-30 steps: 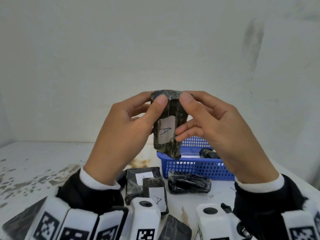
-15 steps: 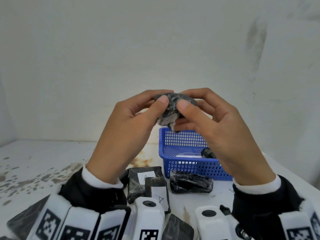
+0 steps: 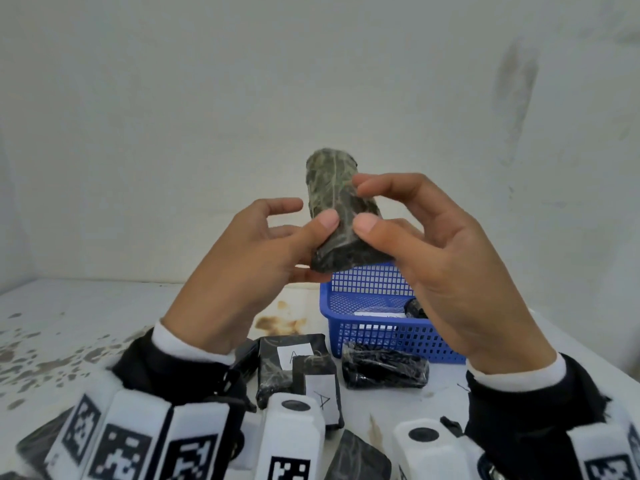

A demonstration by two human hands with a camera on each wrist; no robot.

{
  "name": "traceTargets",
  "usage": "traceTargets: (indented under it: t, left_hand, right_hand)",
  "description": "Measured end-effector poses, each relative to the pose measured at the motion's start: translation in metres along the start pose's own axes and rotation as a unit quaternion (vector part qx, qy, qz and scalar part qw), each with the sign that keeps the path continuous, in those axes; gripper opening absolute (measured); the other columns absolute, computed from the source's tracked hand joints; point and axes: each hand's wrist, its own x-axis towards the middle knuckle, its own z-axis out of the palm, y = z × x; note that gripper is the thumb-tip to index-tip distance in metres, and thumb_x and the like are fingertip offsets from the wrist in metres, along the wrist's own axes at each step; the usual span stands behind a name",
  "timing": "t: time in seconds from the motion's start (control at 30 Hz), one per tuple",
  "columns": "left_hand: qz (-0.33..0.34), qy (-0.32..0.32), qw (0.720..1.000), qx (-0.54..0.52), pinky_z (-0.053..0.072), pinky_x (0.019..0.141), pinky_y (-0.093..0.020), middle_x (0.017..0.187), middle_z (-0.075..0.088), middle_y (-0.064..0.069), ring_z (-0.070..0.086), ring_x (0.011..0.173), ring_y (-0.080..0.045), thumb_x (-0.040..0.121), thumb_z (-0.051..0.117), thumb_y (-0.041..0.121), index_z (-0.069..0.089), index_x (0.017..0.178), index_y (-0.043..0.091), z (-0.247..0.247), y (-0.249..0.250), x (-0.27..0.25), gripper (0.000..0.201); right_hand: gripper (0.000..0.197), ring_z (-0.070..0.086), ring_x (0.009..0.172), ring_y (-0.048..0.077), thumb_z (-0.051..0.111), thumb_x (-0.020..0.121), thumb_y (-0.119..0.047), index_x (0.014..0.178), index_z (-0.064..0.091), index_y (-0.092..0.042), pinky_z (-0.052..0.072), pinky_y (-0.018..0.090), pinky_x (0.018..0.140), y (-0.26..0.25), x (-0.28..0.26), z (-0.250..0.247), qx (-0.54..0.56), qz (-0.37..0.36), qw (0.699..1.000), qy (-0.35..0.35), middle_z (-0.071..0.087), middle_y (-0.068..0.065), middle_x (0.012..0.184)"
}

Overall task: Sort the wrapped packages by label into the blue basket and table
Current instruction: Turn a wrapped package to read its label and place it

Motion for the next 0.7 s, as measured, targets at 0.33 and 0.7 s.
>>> traceTargets:
  t: [0.33, 0.7]
  left_hand:
    - [0.035, 0.001, 0.999, 0.034, 0.059, 0.066, -0.026, 0.095, 0.074, -0.012, 0.069, 0.081, -0.018, 0.088, 0.063, 0.025, 0.064, 0.115, 0.023, 0.0014, 0.0001, -0.0003, 0.027]
    - [0.092, 0.036, 0.993, 0.06, 0.055, 0.06, -0.024, 0.086, 0.07, 0.0, 0.064, 0.067, -0.009, 0.09, 0.063, 0.022, 0.068, 0.108, 0.021, -0.001, -0.0024, 0.0023, 0.019]
  right_hand:
    - [0.071, 0.072, 0.098, 0.028, 0.074, 0.071, -0.02, 0.133, 0.046, -0.042, 0.061, 0.036, 0.081, -0.0032, -0.0003, 0.0035, 0.028, 0.024, 0.999, 0.006, 0.067, 0.006, 0.121]
    - [0.065, 0.073, 0.102, 0.022, 0.07, 0.075, -0.038, 0.137, 0.054, -0.034, 0.058, 0.044, 0.093, -0.0031, 0.0005, 0.003, -0.042, 0.068, 0.997, -0.003, 0.075, 0.003, 0.109]
